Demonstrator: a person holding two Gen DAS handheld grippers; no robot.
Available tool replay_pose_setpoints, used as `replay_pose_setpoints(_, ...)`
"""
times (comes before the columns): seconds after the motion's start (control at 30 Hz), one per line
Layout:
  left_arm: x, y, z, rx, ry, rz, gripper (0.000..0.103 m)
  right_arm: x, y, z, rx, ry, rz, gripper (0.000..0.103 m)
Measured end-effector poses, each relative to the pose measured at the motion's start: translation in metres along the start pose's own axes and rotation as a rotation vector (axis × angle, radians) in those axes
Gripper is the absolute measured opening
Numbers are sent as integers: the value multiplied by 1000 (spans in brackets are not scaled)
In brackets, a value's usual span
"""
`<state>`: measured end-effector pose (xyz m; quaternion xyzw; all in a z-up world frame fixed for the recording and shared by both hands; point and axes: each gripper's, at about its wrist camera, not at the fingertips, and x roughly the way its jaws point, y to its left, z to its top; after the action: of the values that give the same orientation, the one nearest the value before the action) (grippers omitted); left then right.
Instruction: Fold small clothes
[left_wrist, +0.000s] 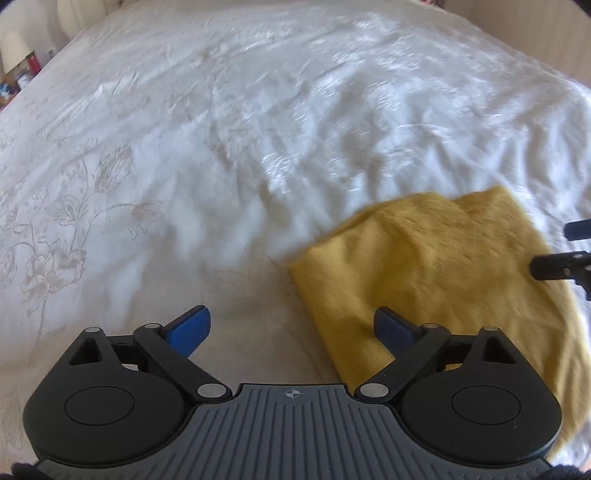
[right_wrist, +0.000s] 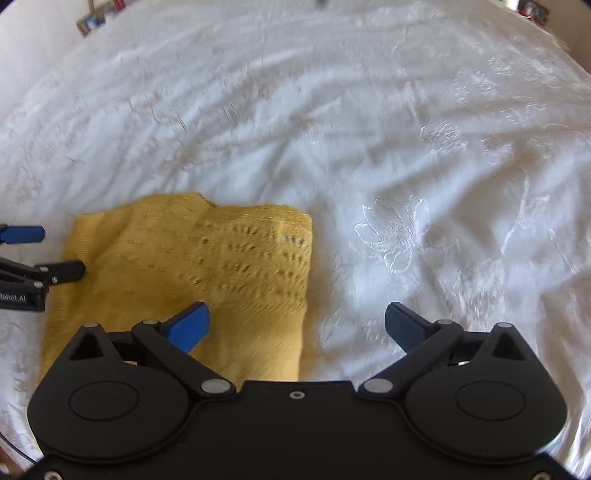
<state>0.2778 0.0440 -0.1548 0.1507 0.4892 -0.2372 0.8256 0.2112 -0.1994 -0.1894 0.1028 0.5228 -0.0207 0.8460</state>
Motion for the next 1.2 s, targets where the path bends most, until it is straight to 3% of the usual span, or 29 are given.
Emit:
replay_pose_setpoints(0.17, -44, -27, -44, 58, -34, -106, 97, -31, 15, -46, 33, -26, -21, 102)
replay_pose_setpoints(0.27, -53, -47, -70, 124, -31, -160, 97, -33, 24, -69, 36, 19, -28, 102)
replay_pose_setpoints(0.37, -43, -59, -91, 154, 21, -181, 97, -24, 28, -91, 12, 90, -75, 102)
replay_pose_setpoints(0.5, -19, -50, -113, 61, 125, -149, 97, -17, 16, -110, 57, 147, -95, 102)
replay_pose_setpoints(0.7, -26, -50, -121, -2, 142, -117, 97, -18, 11, -109, 26, 144, -60, 102)
replay_pose_setpoints(0.9, -54, -48, -122, -194, 179, -105, 97, -48, 9, -109, 21, 80, 27, 102)
replay_pose_setpoints(1.2, -115, -78, -110, -245, 70, 45, 96, -110, 12, -105, -27, -57, 94, 102)
